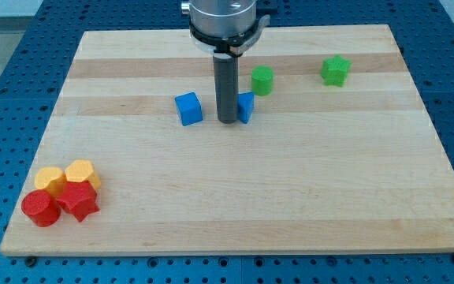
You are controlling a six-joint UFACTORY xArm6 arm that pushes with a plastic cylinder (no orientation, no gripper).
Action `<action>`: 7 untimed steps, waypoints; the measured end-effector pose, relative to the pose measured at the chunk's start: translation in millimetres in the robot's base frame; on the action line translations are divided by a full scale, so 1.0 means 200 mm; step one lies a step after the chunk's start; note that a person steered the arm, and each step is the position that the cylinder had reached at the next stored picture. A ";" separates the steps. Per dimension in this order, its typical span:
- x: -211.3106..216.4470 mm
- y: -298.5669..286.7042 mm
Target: Move the blue blocks diagonally to the bottom left of the green circle
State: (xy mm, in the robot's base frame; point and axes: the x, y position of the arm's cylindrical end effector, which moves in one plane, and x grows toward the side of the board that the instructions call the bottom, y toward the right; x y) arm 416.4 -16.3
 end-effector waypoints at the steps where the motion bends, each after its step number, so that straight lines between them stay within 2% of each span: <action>1: 0.15 0.04; 2: 0.24 0.20; 3: 0.19 0.40; 4: -0.01 0.49; 5: -0.15 0.47; 7: -0.15 0.13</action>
State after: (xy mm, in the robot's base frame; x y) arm 386.9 9.5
